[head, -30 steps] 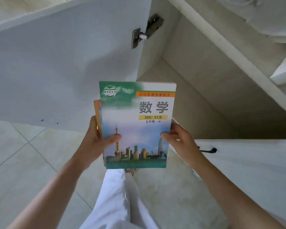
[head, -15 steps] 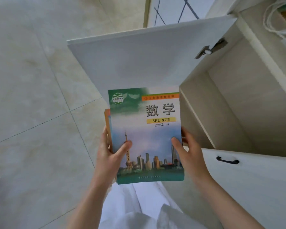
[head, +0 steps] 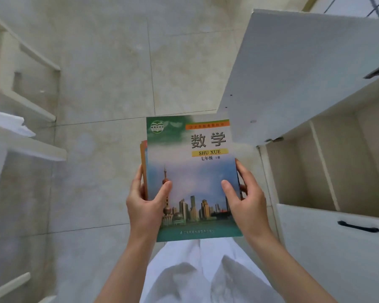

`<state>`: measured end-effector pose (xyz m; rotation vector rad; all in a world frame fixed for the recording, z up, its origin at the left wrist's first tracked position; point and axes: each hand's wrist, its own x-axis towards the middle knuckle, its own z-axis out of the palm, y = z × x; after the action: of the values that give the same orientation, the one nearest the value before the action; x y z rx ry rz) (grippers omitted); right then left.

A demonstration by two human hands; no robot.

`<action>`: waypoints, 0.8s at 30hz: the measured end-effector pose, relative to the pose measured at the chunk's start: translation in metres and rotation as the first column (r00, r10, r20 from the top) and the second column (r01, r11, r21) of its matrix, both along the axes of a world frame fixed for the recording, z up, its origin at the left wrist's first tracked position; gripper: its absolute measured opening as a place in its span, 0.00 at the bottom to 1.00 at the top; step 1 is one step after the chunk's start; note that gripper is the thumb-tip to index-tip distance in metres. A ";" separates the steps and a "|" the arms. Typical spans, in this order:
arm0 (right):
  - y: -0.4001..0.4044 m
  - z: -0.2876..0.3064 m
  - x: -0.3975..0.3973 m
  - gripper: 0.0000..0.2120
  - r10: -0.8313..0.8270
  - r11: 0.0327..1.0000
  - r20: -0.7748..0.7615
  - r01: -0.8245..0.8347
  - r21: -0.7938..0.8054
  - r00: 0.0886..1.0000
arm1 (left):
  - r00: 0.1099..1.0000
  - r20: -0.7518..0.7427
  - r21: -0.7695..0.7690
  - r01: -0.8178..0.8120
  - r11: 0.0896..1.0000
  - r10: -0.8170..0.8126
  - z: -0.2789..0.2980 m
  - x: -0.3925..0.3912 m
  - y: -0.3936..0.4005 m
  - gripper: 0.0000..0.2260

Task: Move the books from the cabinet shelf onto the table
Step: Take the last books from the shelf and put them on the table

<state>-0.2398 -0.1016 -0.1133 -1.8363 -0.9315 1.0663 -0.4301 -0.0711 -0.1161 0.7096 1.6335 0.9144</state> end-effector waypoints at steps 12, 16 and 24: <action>0.000 0.028 -0.180 0.28 0.500 0.864 -0.121 -0.503 0.013 0.857 | 0.883 -0.092 0.050 -0.457 0.888 0.459 0.051 -0.175 -0.098 0.26; 0.033 0.043 -0.239 0.27 0.642 0.763 -0.159 -0.645 0.039 0.750 | 0.796 -0.072 0.055 -0.599 0.799 0.601 0.059 -0.224 -0.098 0.26; 0.130 0.067 -0.363 0.24 0.882 0.464 -0.131 -0.882 0.083 0.452 | 0.526 -0.011 0.090 -0.846 0.525 0.850 0.064 -0.304 -0.056 0.25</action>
<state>-0.6024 0.0284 -0.0463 -1.1317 -1.8905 1.7846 -0.7343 -0.1272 -0.0517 -0.1176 2.0237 1.6701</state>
